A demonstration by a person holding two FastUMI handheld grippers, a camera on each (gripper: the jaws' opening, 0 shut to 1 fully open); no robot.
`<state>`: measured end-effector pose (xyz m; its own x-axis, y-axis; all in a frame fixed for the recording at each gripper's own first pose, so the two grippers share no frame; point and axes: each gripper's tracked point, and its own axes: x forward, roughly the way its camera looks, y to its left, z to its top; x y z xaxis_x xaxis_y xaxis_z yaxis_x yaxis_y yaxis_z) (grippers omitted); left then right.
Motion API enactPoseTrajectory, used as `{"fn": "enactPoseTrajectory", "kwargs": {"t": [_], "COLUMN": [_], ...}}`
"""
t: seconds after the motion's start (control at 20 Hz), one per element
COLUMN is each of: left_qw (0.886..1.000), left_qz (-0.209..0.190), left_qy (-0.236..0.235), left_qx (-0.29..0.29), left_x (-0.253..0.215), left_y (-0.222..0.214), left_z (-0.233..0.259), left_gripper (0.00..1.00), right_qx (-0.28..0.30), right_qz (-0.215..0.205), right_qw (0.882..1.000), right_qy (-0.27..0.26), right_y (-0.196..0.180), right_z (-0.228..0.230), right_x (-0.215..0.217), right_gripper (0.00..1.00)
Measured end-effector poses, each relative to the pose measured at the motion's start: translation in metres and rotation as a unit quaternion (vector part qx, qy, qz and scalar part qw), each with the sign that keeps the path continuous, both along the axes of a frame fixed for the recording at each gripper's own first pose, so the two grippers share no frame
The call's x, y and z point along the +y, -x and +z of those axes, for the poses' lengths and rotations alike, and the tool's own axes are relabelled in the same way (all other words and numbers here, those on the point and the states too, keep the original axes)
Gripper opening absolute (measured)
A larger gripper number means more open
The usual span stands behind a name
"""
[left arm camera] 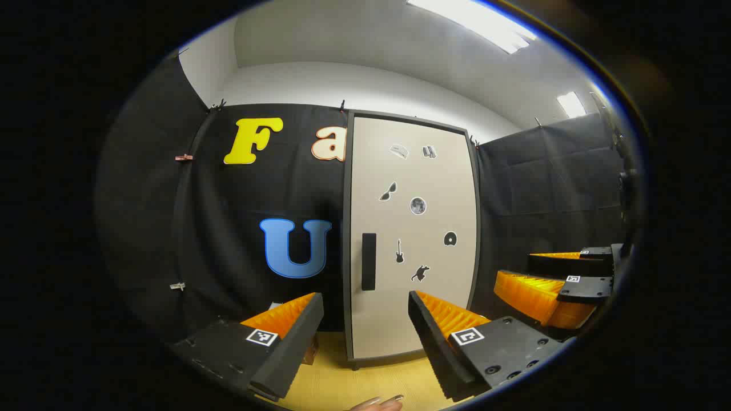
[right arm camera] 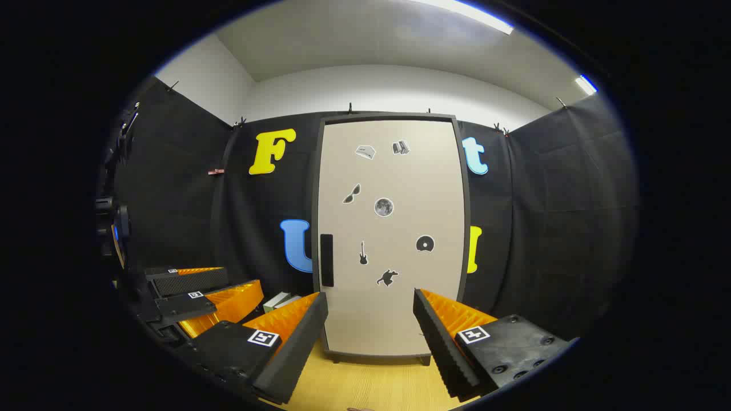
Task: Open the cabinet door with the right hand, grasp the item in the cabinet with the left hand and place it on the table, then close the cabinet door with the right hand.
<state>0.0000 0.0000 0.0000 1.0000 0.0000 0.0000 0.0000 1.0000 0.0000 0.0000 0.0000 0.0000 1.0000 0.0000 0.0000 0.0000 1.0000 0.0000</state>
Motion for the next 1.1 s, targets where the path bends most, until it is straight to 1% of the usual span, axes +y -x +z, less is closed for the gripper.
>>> {"fn": "enactPoseTrajectory", "kwargs": {"t": [0.2, 0.35, 0.6, 0.85, 1.1], "left_qw": [1.000, 1.000, 1.000, 1.000, 1.000], "left_qz": [-0.001, 0.000, -0.010, -0.011, -0.003], "left_qy": [0.001, -0.005, -0.011, -0.011, -0.008], "left_qx": [0.000, -0.003, -0.004, -0.004, -0.006], "left_x": [0.001, 0.001, -0.005, -0.006, 0.004], "left_y": [-0.003, -0.005, -0.007, -0.008, -0.007], "left_z": [-0.001, 0.002, 0.001, 0.000, 0.000], "left_gripper": [0.94, 0.94, 0.94, 0.94, 0.94], "right_qx": [0.001, -0.009, -0.018, -0.013, -0.014], "right_qz": [0.000, -0.009, -0.015, -0.016, -0.011], "right_qw": [1.000, 1.000, 1.000, 1.000, 1.000], "right_qy": [-0.002, 0.002, 0.002, 0.000, 0.004], "right_y": [-0.003, -0.003, -0.006, -0.009, -0.016], "right_z": [-0.001, 0.004, 0.007, 0.005, 0.005], "right_x": [-0.001, -0.005, -0.009, -0.012, -0.006], "right_gripper": [0.97, 0.97, 0.97, 0.97, 0.97]}}
